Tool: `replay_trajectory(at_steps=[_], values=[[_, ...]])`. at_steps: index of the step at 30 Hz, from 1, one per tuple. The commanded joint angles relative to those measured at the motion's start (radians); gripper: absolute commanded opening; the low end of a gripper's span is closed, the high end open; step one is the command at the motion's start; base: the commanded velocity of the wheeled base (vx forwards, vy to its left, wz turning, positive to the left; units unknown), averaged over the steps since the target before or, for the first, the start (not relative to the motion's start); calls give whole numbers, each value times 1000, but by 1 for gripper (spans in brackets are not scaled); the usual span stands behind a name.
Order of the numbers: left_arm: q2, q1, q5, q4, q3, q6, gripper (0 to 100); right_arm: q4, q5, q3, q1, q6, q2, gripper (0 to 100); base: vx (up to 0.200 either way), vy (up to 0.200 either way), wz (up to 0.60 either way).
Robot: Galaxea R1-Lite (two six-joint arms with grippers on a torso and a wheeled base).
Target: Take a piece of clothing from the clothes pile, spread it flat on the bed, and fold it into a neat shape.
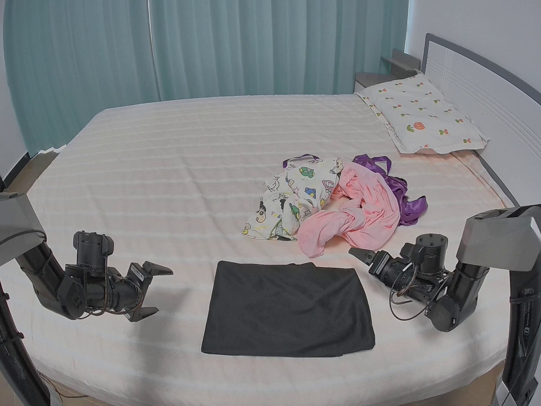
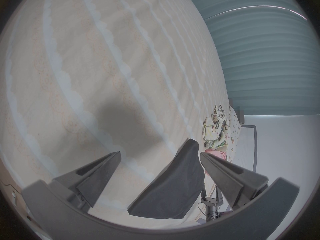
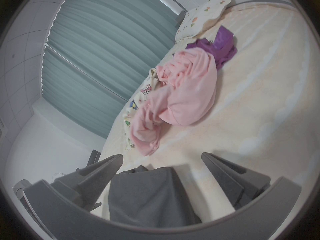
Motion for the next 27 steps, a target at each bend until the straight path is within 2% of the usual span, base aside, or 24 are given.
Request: replay_trajectory(at_steps=[1, 2, 6, 7, 8, 9, 12, 14, 17, 20, 21, 22, 27], values=[[-111, 0, 2, -25, 40, 3, 100, -58, -6, 177, -28, -8, -236, 100, 0, 0, 0], [-217, 0, 2, -63, 77, -4, 100, -63, -9, 254, -40, -36, -337, 100, 0, 0, 0], [-407, -27, 14, -114, 126, 14, 100, -69, -10, 403, -65, -108, -524, 100, 0, 0, 0], [-508, -43, 48, -117, 149, 17, 100, -69, -13, 466, -76, -154, -613, 100, 0, 0, 0], [-508, -43, 48, -117, 149, 17, 100, -69, -13, 466, -76, -154, -613, 100, 0, 0, 0], [-613, -58, 91, -108, 167, 34, 100, -69, -13, 516, -91, -205, -694, 100, 0, 0, 0], [-803, -69, 147, -97, 230, 117, 100, -52, -12, 596, -151, -337, -868, 100, 0, 0, 0], [-920, -70, 178, -86, 271, 180, 100, -15, -17, 619, -171, -390, -958, 100, 0, 0, 0], [-1102, -70, 204, 3, 287, 272, 100, 132, -26, 619, -194, -423, -1132, 100, 0, 0, 0], [-1251, -69, 229, 173, 265, 342, 100, 304, -18, 615, -194, -443, -1313, 100, 0, 0, 0], [-1265, -69, 232, 190, 262, 348, 100, 321, -18, 615, -194, -446, -1330, 100, 0, 0, 0], [-1343, -69, 247, 265, 258, 384, 100, 417, -18, 610, -194, -458, -1414, 100, 0, 0, 0], [-1556, -66, 270, 395, 282, 506, 100, 683, -18, 615, -192, -476, -1665, 100, 0, 0, 0]])
